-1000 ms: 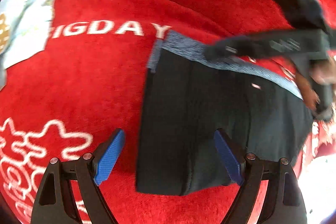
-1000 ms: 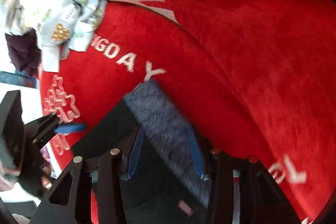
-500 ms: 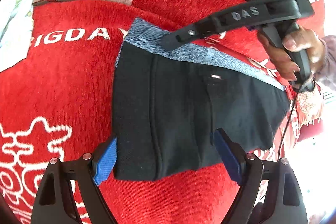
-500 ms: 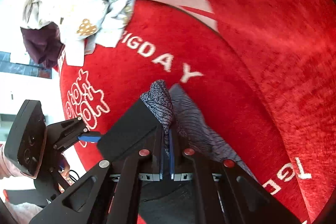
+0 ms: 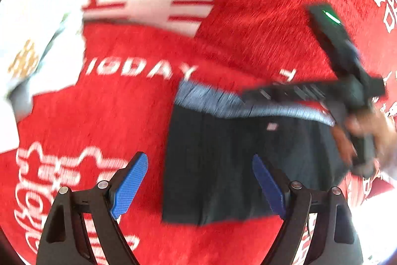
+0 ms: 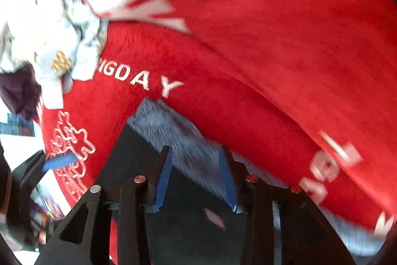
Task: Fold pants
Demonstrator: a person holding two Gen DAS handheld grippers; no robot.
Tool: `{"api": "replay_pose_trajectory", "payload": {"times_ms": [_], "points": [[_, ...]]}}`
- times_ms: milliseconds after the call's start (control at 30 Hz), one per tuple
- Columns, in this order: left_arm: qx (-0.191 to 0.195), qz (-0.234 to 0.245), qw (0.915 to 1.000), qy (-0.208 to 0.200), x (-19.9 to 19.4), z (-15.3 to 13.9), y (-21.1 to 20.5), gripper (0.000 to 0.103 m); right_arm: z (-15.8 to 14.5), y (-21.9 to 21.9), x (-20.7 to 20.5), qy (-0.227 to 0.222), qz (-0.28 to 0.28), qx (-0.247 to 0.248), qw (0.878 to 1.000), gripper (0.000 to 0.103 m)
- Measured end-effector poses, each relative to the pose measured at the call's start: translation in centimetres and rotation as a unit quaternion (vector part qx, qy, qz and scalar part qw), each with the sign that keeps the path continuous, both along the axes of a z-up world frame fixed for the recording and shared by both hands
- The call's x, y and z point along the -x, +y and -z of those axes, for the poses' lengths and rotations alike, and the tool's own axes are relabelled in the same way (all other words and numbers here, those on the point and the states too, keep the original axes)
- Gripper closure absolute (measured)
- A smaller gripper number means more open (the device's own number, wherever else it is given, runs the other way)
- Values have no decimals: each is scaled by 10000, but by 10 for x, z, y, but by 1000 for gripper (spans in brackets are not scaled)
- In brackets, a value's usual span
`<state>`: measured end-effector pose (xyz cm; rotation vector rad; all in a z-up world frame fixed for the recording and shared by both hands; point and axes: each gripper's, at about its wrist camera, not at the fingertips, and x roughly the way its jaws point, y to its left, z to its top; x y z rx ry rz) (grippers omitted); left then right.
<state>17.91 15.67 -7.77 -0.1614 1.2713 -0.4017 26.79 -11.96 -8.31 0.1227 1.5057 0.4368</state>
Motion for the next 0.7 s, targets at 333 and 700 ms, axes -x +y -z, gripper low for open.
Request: {"api": "replay_pose_trajectory", "payload": {"times_ms": [333,700], "points": [[-1287,-352,9909,180,-70,71,-83,15,13,-141,69,12,1826,723,9805,79],[-1170,638,9909,209,5,30,-146,15,-17,-273,265,450,4761,-1269,8690,64]]}}
